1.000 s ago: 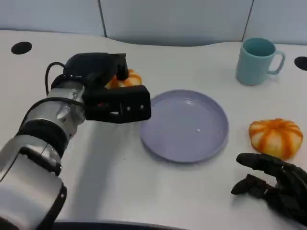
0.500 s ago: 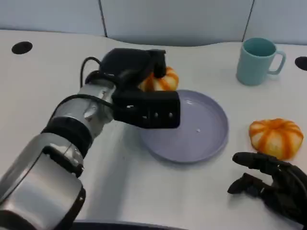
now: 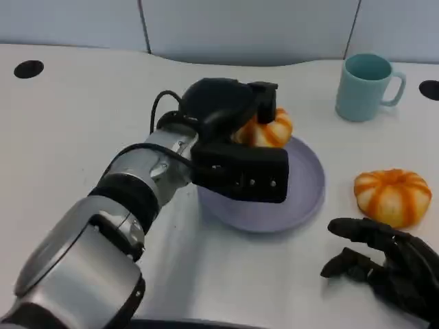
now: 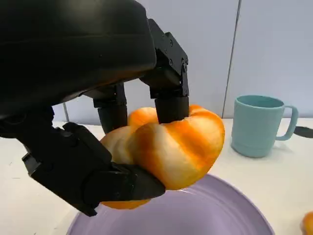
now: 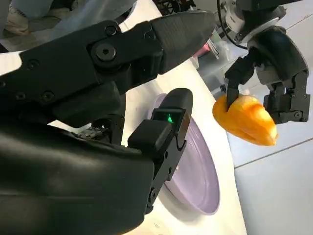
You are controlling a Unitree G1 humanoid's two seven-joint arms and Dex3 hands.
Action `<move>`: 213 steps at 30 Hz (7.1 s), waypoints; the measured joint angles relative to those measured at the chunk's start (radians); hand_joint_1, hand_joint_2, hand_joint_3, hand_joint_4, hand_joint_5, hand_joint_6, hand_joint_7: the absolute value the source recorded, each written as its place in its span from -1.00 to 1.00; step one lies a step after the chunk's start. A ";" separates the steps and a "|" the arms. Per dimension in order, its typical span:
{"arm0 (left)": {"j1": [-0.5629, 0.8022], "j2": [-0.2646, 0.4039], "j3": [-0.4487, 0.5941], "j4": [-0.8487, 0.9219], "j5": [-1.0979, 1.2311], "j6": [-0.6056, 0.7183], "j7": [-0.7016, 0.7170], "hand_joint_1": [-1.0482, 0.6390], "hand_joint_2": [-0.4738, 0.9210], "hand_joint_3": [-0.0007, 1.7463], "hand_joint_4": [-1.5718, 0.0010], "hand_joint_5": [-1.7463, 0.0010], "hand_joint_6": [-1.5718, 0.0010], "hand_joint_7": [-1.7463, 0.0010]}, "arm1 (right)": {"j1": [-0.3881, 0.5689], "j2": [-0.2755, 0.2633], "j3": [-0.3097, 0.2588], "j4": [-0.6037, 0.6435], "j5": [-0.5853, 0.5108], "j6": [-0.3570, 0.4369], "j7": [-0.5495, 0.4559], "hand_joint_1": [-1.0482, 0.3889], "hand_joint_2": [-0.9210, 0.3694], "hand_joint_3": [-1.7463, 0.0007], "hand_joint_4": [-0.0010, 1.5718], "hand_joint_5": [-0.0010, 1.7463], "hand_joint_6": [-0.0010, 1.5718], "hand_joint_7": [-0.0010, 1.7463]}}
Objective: Grasp the bread from the table and place it into the plate.
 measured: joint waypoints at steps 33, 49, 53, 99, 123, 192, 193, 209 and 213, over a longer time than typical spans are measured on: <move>0.002 -0.081 -0.043 0.046 0.022 0.030 -0.038 -0.06 0.59 0.07 -0.13 -1.00 0.16 -1.00 | 0.031 0.014 0.025 -0.065 -0.002 0.023 -0.037 -0.14 -1.00 0.86 -0.35 0.30 -0.02 -0.56; 0.002 -0.079 -0.053 0.050 0.031 0.038 -0.117 -0.18 0.89 -0.91 0.08 -0.62 -0.13 0.18 | 0.032 0.014 0.032 -0.070 -0.001 0.024 -0.043 -0.12 -1.00 0.84 -0.33 0.31 -0.02 -0.54; 0.002 -0.077 -0.058 0.050 0.033 0.044 -0.122 -0.19 0.95 -0.93 0.15 -0.59 -0.08 0.24 | 0.033 0.014 0.033 -0.070 -0.002 0.022 -0.043 -0.12 -1.00 0.82 -0.33 0.31 -0.02 -0.54; -0.024 -0.047 -0.050 0.049 0.027 0.138 -0.316 -0.61 1.00 -0.98 0.95 0.84 0.76 0.99 | 0.027 0.013 0.030 -0.055 0.002 0.019 -0.033 -0.12 -1.00 0.84 -0.34 0.31 -0.03 -0.53; -0.060 0.103 0.118 -0.075 -0.141 0.027 -0.492 -0.56 0.99 -0.99 0.89 0.77 0.70 0.98 | -0.015 0.009 0.010 0.016 0.001 -0.010 -0.009 -0.11 -1.00 0.84 -0.33 0.32 -0.03 -0.53; 0.790 0.115 0.805 -0.785 -1.225 0.450 -0.907 -0.42 1.00 -0.71 0.35 0.46 0.34 0.91 | -0.048 -0.020 -0.003 0.087 -0.005 -0.033 0.012 -0.15 -1.00 0.84 -0.30 0.33 0.01 -0.59; 0.789 0.114 0.807 -0.792 -1.226 0.452 -0.907 -0.42 1.00 -0.71 0.35 0.46 0.34 0.91 | -0.048 -0.020 -0.003 0.087 -0.006 -0.033 0.012 -0.15 -1.00 0.84 -0.30 0.33 0.01 -0.59; 0.927 0.069 0.837 -0.930 -1.312 0.625 -0.903 -0.38 1.00 -0.54 0.52 -0.33 0.19 0.93 | -0.045 -0.018 -0.002 0.085 -0.004 -0.029 0.009 -0.12 -1.00 0.84 -0.31 0.31 0.03 -0.62; 0.941 0.065 0.843 -0.936 -1.325 0.651 -0.900 -0.38 1.00 -0.54 0.52 -0.35 0.19 0.93 | -0.045 -0.018 -0.003 0.084 -0.004 -0.029 0.009 -0.12 -1.00 0.84 -0.30 0.30 0.03 -0.62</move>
